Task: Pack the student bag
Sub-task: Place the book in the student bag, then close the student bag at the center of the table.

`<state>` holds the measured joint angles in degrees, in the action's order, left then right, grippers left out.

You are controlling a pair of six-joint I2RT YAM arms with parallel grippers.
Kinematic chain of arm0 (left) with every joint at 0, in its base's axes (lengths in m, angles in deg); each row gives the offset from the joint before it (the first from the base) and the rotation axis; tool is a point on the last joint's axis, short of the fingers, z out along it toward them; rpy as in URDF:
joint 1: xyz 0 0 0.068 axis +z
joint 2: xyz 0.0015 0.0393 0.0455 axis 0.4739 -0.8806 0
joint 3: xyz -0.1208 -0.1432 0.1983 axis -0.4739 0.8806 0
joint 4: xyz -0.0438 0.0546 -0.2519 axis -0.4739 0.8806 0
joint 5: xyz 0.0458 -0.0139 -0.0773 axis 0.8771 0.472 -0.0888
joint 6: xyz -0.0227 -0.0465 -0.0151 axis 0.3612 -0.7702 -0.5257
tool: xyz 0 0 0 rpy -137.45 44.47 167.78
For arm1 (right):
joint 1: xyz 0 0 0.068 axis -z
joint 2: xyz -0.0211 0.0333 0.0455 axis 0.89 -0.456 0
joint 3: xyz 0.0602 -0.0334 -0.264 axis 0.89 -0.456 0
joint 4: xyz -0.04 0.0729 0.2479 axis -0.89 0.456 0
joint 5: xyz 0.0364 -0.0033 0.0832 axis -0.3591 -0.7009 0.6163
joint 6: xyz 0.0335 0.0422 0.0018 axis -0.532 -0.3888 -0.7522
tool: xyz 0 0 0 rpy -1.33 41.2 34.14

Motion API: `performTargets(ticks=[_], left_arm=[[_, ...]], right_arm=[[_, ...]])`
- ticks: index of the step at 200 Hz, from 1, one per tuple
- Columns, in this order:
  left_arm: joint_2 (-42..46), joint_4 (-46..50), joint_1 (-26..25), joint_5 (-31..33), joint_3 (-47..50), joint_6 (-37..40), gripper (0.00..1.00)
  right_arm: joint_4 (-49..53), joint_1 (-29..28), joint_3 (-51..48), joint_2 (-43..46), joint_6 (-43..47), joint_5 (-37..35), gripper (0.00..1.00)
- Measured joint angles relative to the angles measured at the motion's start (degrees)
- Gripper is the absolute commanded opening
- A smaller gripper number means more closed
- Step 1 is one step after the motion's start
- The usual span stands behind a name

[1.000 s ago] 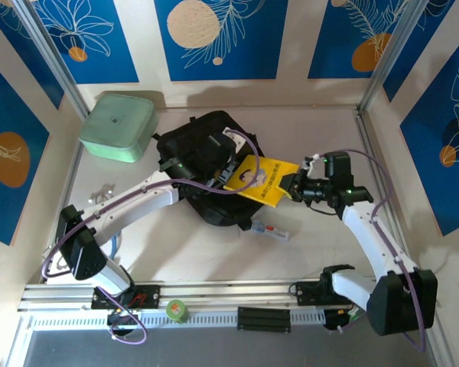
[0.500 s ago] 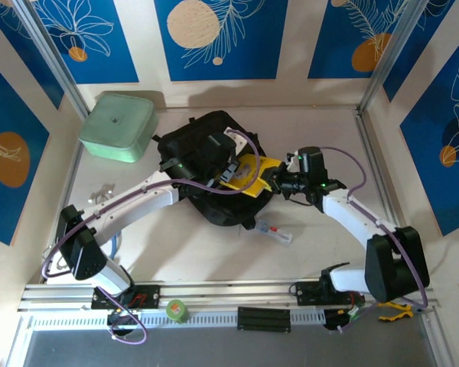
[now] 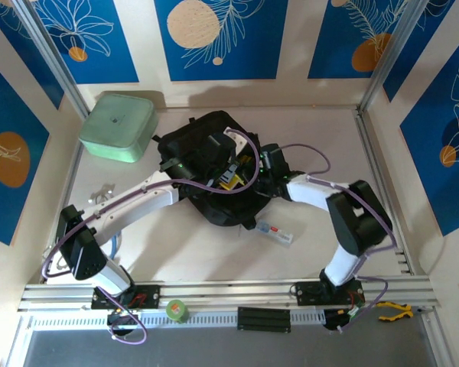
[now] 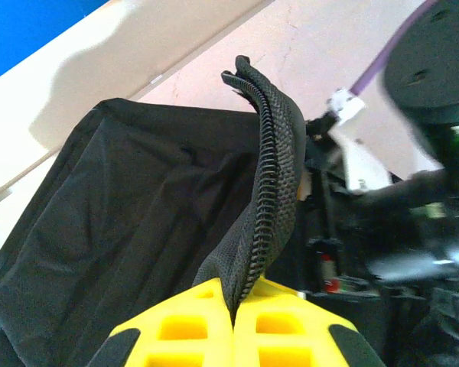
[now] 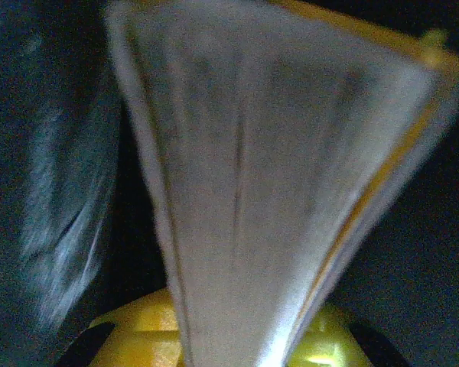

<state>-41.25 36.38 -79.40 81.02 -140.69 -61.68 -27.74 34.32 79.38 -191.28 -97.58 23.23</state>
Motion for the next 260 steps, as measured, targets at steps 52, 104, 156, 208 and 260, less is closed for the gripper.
performTargets(ticks=[52, 104, 156, 208, 260], left_arm=[[0.0, 0.0, 0.0, -0.2, 0.0, -0.9, 0.0], [0.0, 0.0, 0.1, -0.6, 0.1, -1.0, 0.01], [0.0, 0.0, 0.0, -0.8, 0.1, -1.0, 0.01], [0.0, -1.4, 0.1, -3.3, 2.1, -1.6, 0.28], [3.7, -8.2, 0.0, -13.2, 10.9, -3.7, 0.73]], right_arm=[[-2.1, -2.5, 5.3, -7.1, -1.3, 0.4, 0.25], [-2.7, -2.7, 5.4, -8.7, -1.4, 2.7, 0.52], [-0.3, 0.2, -4.5, 3.5, -0.7, 3.7, 0.58], [7.1, 4.3, -12.1, 22.9, 2.6, -0.6, 0.63], [22.9, 11.8, -12.6, 36.4, 13.2, -13.0, 0.7]])
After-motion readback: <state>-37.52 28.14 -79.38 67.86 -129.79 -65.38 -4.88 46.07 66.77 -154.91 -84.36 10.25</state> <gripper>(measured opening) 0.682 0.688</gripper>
